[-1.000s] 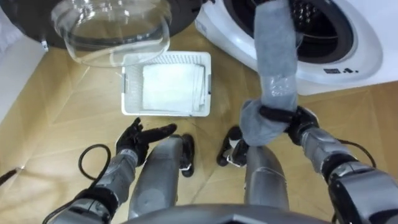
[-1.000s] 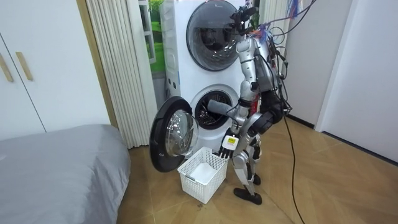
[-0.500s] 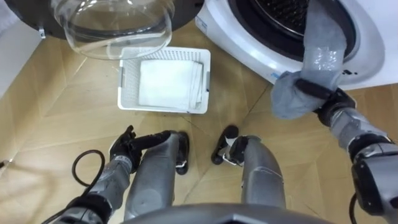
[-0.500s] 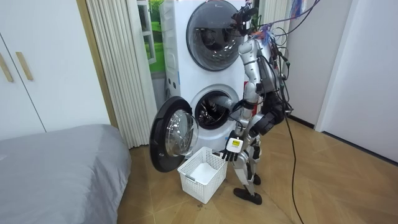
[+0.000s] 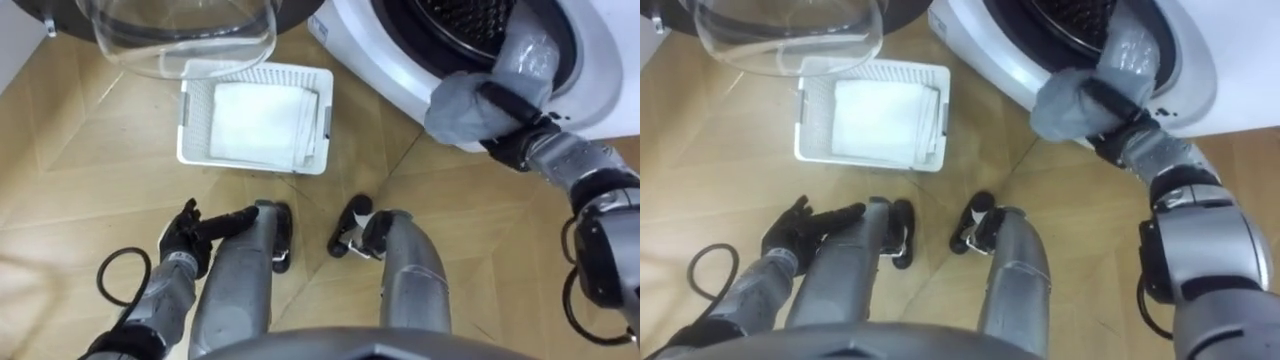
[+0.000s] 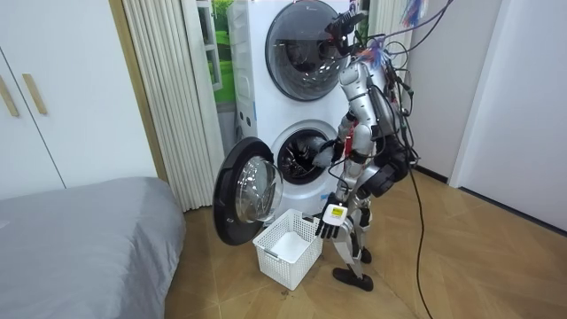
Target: Put towel into washing machine
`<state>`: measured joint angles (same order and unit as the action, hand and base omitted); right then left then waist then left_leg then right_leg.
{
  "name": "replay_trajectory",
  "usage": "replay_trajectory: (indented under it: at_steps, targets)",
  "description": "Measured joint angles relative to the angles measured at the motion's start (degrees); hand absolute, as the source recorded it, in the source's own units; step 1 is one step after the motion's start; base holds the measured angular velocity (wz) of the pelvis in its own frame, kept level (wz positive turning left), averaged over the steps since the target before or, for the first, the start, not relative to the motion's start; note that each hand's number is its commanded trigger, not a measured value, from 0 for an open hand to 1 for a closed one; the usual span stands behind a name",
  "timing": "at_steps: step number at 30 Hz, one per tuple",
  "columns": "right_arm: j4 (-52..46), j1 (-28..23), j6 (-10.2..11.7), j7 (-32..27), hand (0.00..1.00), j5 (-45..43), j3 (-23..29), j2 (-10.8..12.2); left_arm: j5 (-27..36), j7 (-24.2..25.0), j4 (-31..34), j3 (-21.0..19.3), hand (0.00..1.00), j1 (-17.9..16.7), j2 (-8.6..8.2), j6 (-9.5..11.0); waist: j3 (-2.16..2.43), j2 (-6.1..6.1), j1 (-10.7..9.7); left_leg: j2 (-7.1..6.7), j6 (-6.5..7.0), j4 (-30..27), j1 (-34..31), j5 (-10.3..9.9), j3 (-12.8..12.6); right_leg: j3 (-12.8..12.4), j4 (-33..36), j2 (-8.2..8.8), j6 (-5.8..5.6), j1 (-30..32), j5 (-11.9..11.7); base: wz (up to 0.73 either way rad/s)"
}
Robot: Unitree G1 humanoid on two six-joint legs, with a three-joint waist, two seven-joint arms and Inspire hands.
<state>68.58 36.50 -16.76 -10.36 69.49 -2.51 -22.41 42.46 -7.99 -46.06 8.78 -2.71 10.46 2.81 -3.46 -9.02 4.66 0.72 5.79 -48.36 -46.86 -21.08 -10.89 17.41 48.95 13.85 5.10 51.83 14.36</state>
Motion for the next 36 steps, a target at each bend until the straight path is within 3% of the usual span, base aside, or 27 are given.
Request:
replay_trajectory:
  at_steps: [3,9,12,17,21,28,33,36]
  targets:
    - [-3.0,3.5,-2.2,-4.3,0.0,3.8,1.9,-0.3,-1.0,-2.2,0.0,-3.7,0.0,-0.8,-0.38,0.0,0.01,-0.03,-3.1,-0.62,0.44,-0.5,-0.2,0.0,-0.1,-0.2,0.9,0.81,-0.32,0.4,0.2,0.05]
    - [-2.9,4.8,-2.4,-6.9,0.0,12.0,8.3,-2.6,-3.3,-3.7,1.2,-4.0,0.0,-0.8,-2.37,0.1,0.09,0.18,-2.7,-1.0,1.26,-1.7,-0.4,-0.5,-0.2,-0.3,2.0,1.09,-1.01,0.5,0.6,0.03]
    - [-2.9,5.5,-2.3,-8.8,0.0,14.2,10.9,-2.6,-5.1,-4.3,1.9,-4.1,0.0,-0.9,-3.2,0.0,0.11,0.46,-2.6,-1.12,1.65,-2.1,-0.5,-0.8,-0.4,-0.3,2.4,1.51,-1.51,0.5,1.0,0.02]
    - [-2.9,5.8,-1.6,-10.8,0.0,14.6,12.4,-2.6,-7.2,-4.3,2.5,-4.1,0.0,-1.2,-4.15,0.0,0.2,1.2,-2.7,-1.5,2.21,-3.0,-0.4,-1.1,-0.7,-0.3,3.7,2.37,-2.16,0.6,1.7,0.03]
    - [-2.9,5.9,-1.1,-12.2,0.0,14.6,12.5,-2.9,-7.3,-4.3,2.7,-4.1,0.0,-1.2,-4.63,0.0,0.56,1.95,-2.7,-1.56,2.28,-3.1,-0.3,-1.2,-1.3,-0.3,4.3,3.02,-2.32,0.6,2.0,0.06]
    - [-2.8,5.9,-0.2,-12.5,0.0,14.8,12.5,-2.9,-7.2,-3.5,2.8,-3.9,0.0,-1.5,-4.73,0.0,0.52,2.63,-2.2,-1.54,2.28,-3.3,0.3,-1.2,-1.7,-1.0,4.9,2.99,-2.4,0.3,2.3,0.02]
    - [-1.8,5.8,1.8,-10.3,0.0,14.6,12.5,-2.9,-7.2,-2.2,2.4,-2.0,0.0,-0.9,-4.71,0.0,0.46,3.61,-1.5,-1.53,2.31,-3.1,0.5,-1.2,-1.8,-0.9,4.5,2.92,-2.48,0.1,2.2,-0.01]
    - [-1.8,3.9,3.0,-7.6,0.0,14.2,12.5,-2.9,-7.3,-1.2,2.0,-1.8,0.0,-0.1,-4.74,-1.1,0.42,4.32,-0.5,-1.3,2.33,-2.3,1.6,-1.1,-1.8,-0.4,3.6,2.65,-2.17,-1.1,1.8,-0.04]
